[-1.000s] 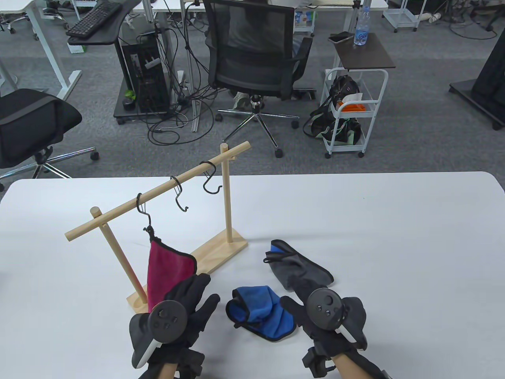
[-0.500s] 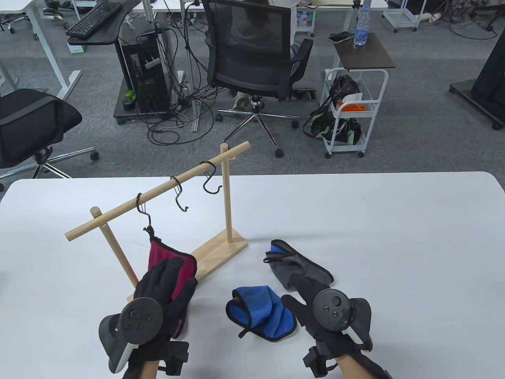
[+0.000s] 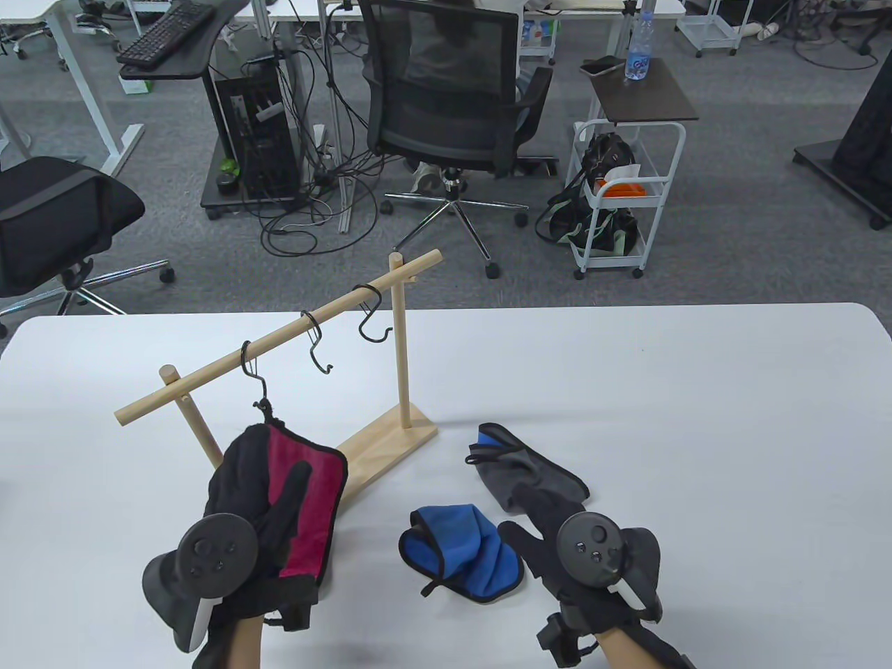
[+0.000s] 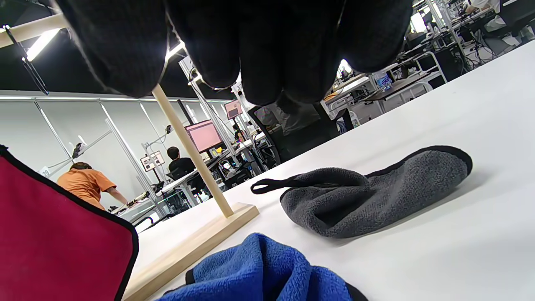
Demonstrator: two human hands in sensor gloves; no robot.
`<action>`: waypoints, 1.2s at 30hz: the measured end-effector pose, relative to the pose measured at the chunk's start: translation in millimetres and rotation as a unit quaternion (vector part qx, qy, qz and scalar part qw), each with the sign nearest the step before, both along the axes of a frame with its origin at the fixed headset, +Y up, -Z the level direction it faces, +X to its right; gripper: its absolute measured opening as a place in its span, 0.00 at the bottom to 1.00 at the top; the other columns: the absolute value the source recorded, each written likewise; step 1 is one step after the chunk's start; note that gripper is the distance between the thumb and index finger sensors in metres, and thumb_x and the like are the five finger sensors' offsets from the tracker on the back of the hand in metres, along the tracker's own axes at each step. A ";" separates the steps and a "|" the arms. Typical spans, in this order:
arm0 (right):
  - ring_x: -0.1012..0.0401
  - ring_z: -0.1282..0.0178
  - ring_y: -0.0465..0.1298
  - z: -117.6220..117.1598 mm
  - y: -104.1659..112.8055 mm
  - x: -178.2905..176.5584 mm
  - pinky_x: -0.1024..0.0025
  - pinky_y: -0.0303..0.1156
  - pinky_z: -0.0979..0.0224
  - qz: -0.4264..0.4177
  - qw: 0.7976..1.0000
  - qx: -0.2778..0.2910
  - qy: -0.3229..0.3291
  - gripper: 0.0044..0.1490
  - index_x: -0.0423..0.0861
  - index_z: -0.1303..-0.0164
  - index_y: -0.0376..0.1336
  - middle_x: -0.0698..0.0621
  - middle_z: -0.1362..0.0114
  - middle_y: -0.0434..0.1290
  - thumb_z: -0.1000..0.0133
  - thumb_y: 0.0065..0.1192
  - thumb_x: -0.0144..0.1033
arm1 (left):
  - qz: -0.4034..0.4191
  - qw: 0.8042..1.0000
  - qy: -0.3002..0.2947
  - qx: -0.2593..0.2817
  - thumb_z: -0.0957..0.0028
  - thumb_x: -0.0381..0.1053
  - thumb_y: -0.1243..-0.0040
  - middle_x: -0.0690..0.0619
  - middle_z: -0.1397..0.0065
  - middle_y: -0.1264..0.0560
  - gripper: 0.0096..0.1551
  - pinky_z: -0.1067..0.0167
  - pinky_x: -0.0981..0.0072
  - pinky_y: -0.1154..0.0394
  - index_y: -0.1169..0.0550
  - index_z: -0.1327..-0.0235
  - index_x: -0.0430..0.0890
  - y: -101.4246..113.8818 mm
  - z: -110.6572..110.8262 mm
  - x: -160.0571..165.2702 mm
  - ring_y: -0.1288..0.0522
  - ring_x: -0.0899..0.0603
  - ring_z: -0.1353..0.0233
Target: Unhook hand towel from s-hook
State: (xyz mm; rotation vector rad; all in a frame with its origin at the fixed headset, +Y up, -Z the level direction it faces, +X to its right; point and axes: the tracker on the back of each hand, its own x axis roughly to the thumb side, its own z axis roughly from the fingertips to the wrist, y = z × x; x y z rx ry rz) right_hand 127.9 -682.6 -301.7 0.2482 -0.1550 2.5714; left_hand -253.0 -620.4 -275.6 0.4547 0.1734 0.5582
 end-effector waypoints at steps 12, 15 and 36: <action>0.41 0.23 0.71 1.9 0.1 -1.5 0.41 0.63 0.21 0.012 1.000 0.001 0.000 0.38 0.48 0.19 0.61 0.38 0.20 0.68 0.36 0.64 0.54 | 0.037 0.996 0.065 -0.056 0.38 0.66 0.43 0.41 0.21 0.28 0.42 0.33 0.45 0.25 0.36 0.16 0.46 -16.9 -31.4 -0.7 0.23 0.34 0.28; 0.41 0.23 0.70 1.9 0.6 -0.6 0.41 0.63 0.21 0.010 1.000 0.003 -0.003 0.39 0.48 0.18 0.61 0.38 0.20 0.69 0.36 0.64 0.54 | 0.033 0.995 0.077 -0.062 0.38 0.64 0.42 0.43 0.25 0.24 0.38 0.36 0.49 0.22 0.32 0.19 0.47 -19.9 -34.9 -0.8 0.20 0.37 0.32; 0.41 0.23 0.71 3.3 1.6 -2.6 0.41 0.63 0.21 0.014 1.000 0.007 0.001 0.38 0.48 0.19 0.61 0.38 0.20 0.69 0.36 0.64 0.54 | 0.020 0.994 0.108 -0.030 0.35 0.55 0.40 0.48 0.39 0.16 0.22 0.46 0.58 0.18 0.22 0.32 0.49 12.7 -10.0 -10.6 0.14 0.44 0.45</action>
